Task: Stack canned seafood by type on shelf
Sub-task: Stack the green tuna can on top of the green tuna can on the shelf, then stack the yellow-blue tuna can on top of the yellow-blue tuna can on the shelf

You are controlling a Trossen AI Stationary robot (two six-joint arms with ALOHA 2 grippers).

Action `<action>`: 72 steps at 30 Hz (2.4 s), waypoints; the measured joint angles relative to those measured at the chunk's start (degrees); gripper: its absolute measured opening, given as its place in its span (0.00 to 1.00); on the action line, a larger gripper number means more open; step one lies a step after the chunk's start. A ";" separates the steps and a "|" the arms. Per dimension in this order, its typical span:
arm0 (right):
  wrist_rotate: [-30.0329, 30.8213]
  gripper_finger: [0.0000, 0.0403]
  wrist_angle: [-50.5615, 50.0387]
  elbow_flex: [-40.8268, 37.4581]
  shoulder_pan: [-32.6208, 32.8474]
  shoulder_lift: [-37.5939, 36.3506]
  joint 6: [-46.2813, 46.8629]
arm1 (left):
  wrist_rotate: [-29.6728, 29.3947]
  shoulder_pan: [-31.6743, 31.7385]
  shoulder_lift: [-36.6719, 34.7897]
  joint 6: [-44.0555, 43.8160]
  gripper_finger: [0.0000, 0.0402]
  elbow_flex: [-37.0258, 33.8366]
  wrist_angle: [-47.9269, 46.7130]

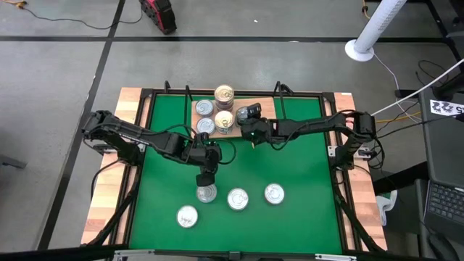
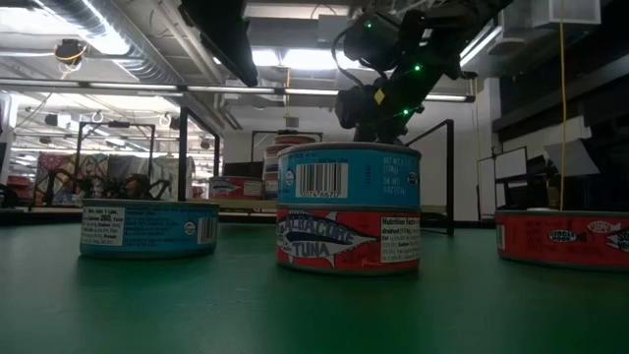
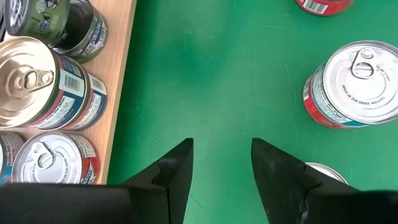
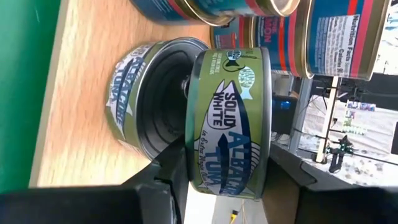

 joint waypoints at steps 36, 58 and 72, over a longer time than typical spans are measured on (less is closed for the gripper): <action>-1.59 0.73 2.09 -0.33 0.15 0.33 -0.04 | 0.00 -0.04 0.07 -1.09 0.39 -0.02 0.94; 1.03 0.71 -16.65 7.58 0.74 0.15 1.52 | 0.57 -4.36 0.07 -4.82 0.39 -0.02 0.96; 0.78 0.71 -30.96 12.46 11.96 0.13 18.86 | 0.59 -14.21 2.19 -19.39 0.39 -0.02 1.14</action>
